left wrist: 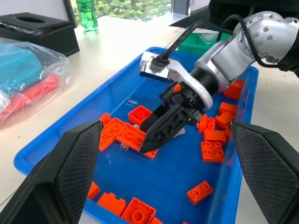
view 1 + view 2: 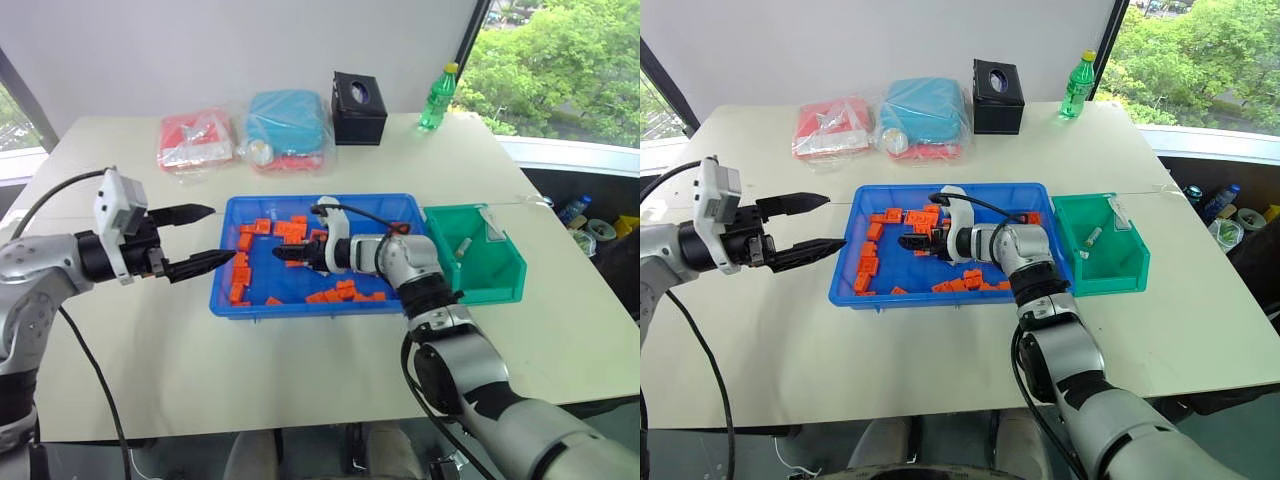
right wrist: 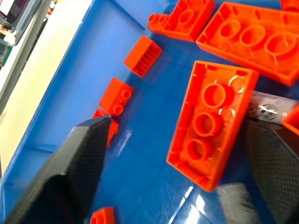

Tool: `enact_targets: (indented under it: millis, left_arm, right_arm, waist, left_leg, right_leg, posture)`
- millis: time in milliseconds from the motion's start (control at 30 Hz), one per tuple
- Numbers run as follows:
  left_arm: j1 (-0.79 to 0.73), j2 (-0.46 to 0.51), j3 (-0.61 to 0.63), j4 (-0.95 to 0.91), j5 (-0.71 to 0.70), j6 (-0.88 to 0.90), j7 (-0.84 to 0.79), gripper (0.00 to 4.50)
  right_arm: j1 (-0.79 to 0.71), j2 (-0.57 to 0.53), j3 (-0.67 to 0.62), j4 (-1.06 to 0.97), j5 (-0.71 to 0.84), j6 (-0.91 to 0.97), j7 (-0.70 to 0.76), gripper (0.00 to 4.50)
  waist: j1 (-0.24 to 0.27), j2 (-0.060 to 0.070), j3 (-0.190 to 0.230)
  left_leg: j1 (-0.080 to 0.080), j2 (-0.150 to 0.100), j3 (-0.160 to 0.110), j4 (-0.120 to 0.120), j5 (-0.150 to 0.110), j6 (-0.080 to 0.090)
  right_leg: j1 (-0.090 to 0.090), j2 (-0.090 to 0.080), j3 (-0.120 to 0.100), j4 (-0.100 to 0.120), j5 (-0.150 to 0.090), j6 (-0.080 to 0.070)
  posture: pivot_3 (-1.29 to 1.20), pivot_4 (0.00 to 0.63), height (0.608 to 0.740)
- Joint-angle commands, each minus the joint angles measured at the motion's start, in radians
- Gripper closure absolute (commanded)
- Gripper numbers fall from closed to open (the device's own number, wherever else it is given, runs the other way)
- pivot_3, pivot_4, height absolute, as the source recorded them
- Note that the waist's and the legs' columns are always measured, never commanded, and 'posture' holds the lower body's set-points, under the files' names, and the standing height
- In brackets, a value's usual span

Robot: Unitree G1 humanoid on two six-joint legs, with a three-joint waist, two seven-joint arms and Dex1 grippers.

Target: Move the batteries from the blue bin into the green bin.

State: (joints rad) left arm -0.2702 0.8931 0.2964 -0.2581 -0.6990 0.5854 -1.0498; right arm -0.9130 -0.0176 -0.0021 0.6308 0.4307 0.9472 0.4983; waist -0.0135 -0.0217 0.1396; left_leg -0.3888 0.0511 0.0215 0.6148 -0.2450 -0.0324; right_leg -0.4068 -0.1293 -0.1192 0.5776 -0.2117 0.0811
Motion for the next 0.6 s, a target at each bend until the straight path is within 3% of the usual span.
enact_targets:
  millis: [33, 200, 367, 600]
  left_arm:
    - [-0.016, 0.014, 0.023, -0.023, -0.01, -0.001, 0.005, 0.0]
    - [-0.021, 0.011, 0.02, -0.018, -0.007, -0.007, 0.01, 0.0]
    - [-0.036, 0.002, 0.006, -0.003, 0.002, -0.017, 0.013, 0.0]
    - [-0.04, -0.003, 0.004, -0.005, 0.004, -0.021, 0.02, 0.0]
  right_arm:
    - [-0.022, 0.011, -0.022, -0.012, 0.006, 0.0, 0.007, 1.97]
    - [-0.013, 0.02, -0.017, -0.081, 0.018, 0.047, 0.003, 4.47]
    - [-0.014, 0.048, -0.015, -0.146, 0.03, 0.09, -0.007, 4.47]
    - [-0.001, 0.011, 0.08, -0.246, -0.017, 0.083, 0.033, 4.47]
  waist:
    - [0.0, 0.0, 0.0]
    - [-0.001, 0.0, 0.0]
    - [0.0, 0.0, 0.0]
    - [0.0, 0.0, 0.0]
  left_leg:
    - [0.0, 0.0, 0.0, 0.0, 0.0, 0.0]
    - [0.0, 0.0, 0.0, 0.0, 0.0, 0.0]
    - [0.0, 0.0, 0.0, 0.0, 0.0, 0.0]
    - [0.0, 0.0, 0.0, 0.0, 0.0, 0.0]
  right_leg:
    - [0.0, 0.0, 0.0, 0.0, 0.0, 0.0]
    - [0.0, 0.0, 0.0, 0.0, 0.0, 0.0]
    - [0.0, 0.0, 0.0, 0.0, 0.0, 0.0]
    - [-0.001, 0.0, 0.0, 0.0, 0.0, 0.0]
  posture:
    - [0.0, 0.15, 0.733]
    - [0.0, 0.15, 0.733]
    - [0.0, 0.15, 0.733]
    - [0.0, 0.15, 0.733]
